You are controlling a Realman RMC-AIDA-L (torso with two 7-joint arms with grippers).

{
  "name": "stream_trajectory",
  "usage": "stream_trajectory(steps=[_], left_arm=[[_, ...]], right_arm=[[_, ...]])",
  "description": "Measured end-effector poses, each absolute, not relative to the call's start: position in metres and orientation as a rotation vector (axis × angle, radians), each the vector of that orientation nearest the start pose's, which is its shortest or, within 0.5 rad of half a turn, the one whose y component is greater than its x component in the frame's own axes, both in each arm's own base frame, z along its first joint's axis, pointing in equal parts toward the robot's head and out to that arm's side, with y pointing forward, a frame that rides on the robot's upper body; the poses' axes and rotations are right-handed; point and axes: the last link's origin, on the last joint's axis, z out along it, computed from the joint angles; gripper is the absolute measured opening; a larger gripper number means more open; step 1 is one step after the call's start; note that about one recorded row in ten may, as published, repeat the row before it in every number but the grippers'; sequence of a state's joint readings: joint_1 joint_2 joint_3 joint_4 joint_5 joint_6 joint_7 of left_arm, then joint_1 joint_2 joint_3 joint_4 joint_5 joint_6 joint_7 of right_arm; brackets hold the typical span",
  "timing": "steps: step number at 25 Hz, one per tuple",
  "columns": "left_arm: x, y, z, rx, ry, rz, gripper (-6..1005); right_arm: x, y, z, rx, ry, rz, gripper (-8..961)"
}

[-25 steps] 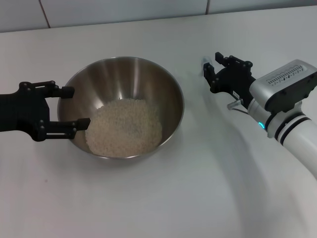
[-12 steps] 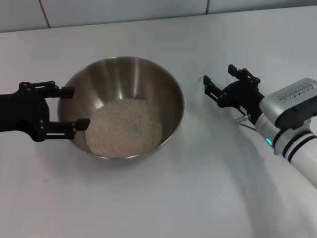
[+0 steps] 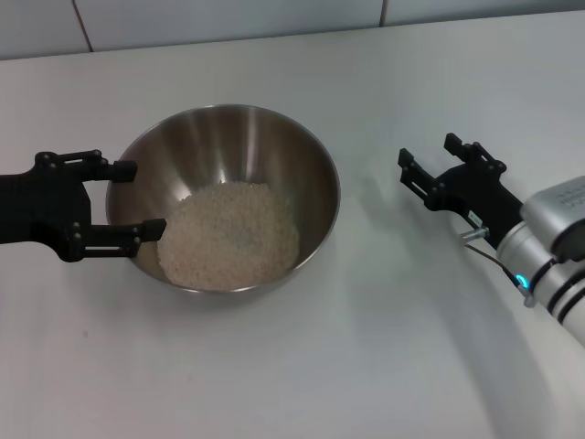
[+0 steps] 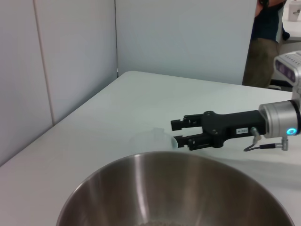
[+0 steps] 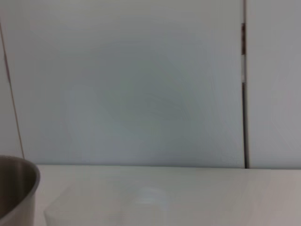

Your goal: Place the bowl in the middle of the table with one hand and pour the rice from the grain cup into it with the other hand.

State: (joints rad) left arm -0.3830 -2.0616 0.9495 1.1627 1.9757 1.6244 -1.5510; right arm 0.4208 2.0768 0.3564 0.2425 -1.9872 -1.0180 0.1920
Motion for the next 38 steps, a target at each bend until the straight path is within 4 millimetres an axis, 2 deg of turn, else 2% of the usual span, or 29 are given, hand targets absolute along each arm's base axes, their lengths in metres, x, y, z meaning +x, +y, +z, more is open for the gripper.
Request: stream_trajectory(steps=[5, 6, 7, 8, 9, 10, 11, 13, 14, 15, 16, 18, 19, 20, 23, 27, 29, 34, 38], left_arm=[[-0.234, 0.32, 0.046, -2.819, -0.311, -0.397, 824], [-0.234, 0.32, 0.047, -2.818, -0.31, -0.397, 824], [-0.234, 0.32, 0.047, -2.818, -0.309, -0.397, 824], [-0.234, 0.32, 0.046, -2.819, -0.308, -0.397, 824], [-0.233, 0.321, 0.046, -2.819, -0.306, -0.397, 824], [-0.233, 0.321, 0.046, -2.819, -0.304, -0.397, 824], [-0.232, 0.321, 0.046, -2.819, -0.303, -0.398, 824], [-0.232, 0.321, 0.047, -2.819, -0.302, -0.397, 824], [-0.232, 0.321, 0.047, -2.82, -0.301, -0.398, 824], [-0.232, 0.322, 0.047, -2.819, -0.3, -0.397, 824], [-0.232, 0.322, 0.047, -2.818, -0.299, -0.397, 824], [-0.232, 0.322, 0.047, -2.813, -0.299, -0.398, 824], [-0.232, 0.322, 0.047, -2.811, -0.299, -0.398, 824], [-0.232, 0.323, 0.047, -2.809, -0.299, -0.398, 824], [-0.231, 0.324, 0.046, -2.8, -0.298, -0.4, 824], [-0.232, 0.325, 0.045, -2.798, -0.3, -0.404, 824], [-0.231, 0.325, 0.045, -2.797, -0.303, -0.406, 824], [-0.231, 0.325, 0.046, -2.797, -0.305, -0.406, 824], [-0.231, 0.325, 0.046, -2.798, -0.305, -0.407, 824]], right_arm=[[0.332, 0.287, -0.051, -1.789, 0.694, 0.783, 767], [0.33, 0.282, -0.043, -1.781, 0.667, 0.843, 770], [0.324, 0.272, -0.021, -1.799, 0.605, 1.011, 772], [0.324, 0.272, -0.021, -1.799, 0.605, 1.011, 774], [0.32, 0.273, 0.001, -1.858, 0.58, 1.133, 777], [0.32, 0.273, 0.001, -1.858, 0.58, 1.133, 779], [0.318, 0.276, 0.009, -1.887, 0.567, 1.162, 781], [0.308, 0.286, 0.026, -1.981, 0.528, 1.209, 786], [0.294, 0.298, 0.034, -2.107, 0.503, 1.215, 788], [0.294, 0.298, 0.034, -2.107, 0.503, 1.215, 790], [0.286, 0.307, 0.036, -2.193, 0.491, 1.198, 793], [0.267, 0.324, 0.036, -2.369, 0.462, 1.124, 815], [0.25, 0.338, 0.035, -2.492, 0.422, 1.051, 835], [0.25, 0.338, 0.035, -2.492, 0.422, 1.051, 835], [0.223, 0.355, 0.032, -2.635, 0.39, 0.956, 835], [0.199, 0.373, 0.027, -2.745, 0.411, 0.793, 835], [0.186, 0.378, 0.019, -2.816, 0.429, 0.661, 835], [0.174, 0.377, 0.006, -2.908, 0.451, 0.491, 835], [0.171, 0.375, 0.0, -2.94, 0.511, 0.437, 835]])
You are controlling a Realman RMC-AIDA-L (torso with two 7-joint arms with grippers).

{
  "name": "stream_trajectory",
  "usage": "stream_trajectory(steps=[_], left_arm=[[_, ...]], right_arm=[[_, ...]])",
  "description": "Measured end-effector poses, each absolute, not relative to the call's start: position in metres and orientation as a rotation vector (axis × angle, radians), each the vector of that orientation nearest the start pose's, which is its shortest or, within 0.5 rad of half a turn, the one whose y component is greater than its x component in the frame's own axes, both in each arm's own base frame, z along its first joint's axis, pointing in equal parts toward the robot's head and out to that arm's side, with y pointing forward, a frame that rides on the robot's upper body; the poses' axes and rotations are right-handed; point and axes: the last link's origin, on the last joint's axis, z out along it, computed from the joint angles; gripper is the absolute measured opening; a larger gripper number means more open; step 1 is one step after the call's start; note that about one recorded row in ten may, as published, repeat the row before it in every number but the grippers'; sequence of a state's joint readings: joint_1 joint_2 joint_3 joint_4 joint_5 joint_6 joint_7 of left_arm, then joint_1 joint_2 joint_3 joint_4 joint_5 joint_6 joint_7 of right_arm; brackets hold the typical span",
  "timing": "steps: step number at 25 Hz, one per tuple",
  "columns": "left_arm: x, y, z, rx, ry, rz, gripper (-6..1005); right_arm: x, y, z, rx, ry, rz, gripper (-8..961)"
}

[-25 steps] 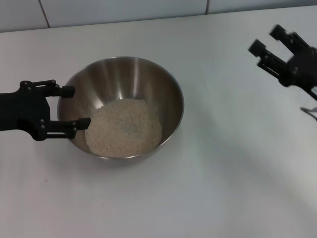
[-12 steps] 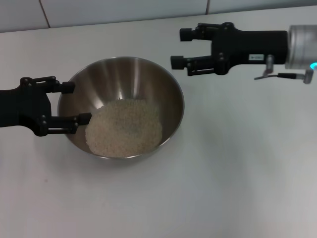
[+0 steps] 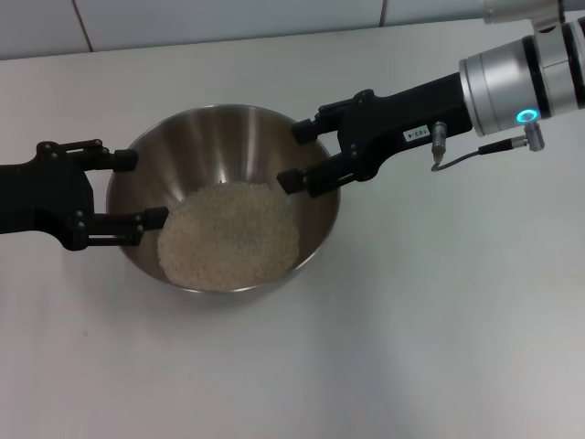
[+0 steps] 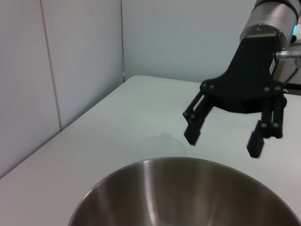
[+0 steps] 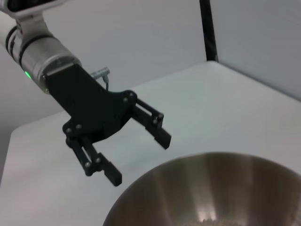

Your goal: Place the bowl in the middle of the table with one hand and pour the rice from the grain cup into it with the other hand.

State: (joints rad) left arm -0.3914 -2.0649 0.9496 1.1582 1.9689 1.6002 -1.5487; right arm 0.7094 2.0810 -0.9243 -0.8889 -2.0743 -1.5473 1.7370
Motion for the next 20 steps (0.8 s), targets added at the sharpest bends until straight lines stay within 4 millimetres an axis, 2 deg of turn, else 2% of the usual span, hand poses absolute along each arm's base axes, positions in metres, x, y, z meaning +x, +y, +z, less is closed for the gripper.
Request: stream_trajectory(steps=[10, 20], left_arm=[[-0.2309, 0.3255, 0.0456, -2.8, -0.312, -0.404, 824], [-0.232, 0.3251, 0.0434, -2.805, -0.324, -0.406, 824]], right_arm=[[0.1743, 0.375, -0.0001, -2.946, 0.53, 0.34, 835], [0.1762, 0.3744, -0.0004, -2.946, 0.521, 0.325, 835]])
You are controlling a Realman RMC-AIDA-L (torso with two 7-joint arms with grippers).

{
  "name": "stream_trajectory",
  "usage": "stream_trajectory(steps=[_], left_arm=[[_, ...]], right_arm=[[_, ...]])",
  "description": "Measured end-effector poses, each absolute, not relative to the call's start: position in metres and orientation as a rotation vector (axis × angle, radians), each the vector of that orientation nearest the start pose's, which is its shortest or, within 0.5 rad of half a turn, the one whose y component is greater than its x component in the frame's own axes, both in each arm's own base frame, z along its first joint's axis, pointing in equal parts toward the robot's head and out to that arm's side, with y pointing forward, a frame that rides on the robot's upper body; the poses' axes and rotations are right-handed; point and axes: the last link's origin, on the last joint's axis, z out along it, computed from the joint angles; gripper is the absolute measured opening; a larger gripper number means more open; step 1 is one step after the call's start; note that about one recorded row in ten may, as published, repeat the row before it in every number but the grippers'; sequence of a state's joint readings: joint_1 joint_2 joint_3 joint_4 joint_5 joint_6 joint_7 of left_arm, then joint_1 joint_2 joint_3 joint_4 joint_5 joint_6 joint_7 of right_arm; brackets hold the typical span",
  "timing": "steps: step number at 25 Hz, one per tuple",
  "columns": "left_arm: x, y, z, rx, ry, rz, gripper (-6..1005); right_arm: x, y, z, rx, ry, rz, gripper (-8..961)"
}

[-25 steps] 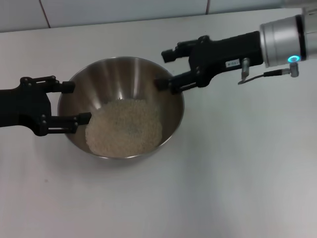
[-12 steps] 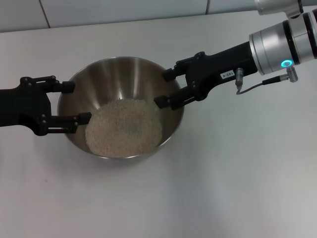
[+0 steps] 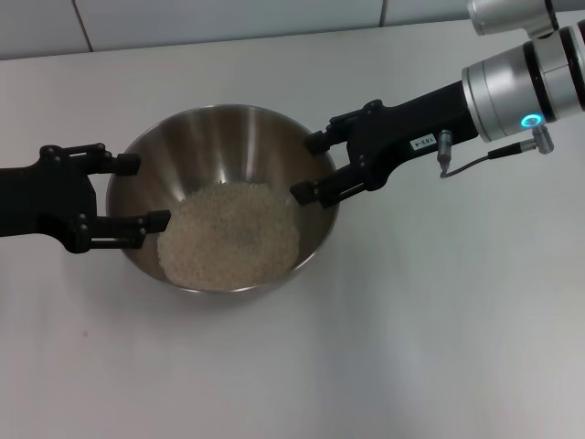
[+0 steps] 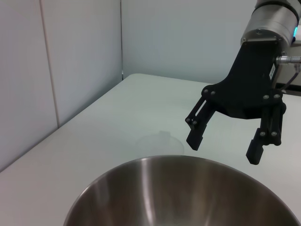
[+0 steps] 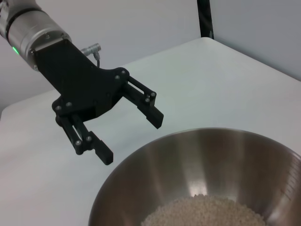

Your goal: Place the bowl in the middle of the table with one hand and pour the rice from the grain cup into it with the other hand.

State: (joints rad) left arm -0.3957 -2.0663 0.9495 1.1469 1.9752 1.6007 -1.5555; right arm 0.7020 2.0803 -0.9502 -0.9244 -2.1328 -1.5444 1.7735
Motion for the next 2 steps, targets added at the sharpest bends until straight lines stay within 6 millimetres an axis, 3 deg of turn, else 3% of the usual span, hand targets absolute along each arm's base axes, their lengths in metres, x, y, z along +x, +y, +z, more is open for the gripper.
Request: stream_trajectory(steps=[2], left_arm=[[-0.2322, 0.325, 0.0433, -2.805, -0.326, -0.406, 824]], right_arm=[[0.1767, 0.3743, -0.0009, -2.948, 0.508, 0.31, 835]])
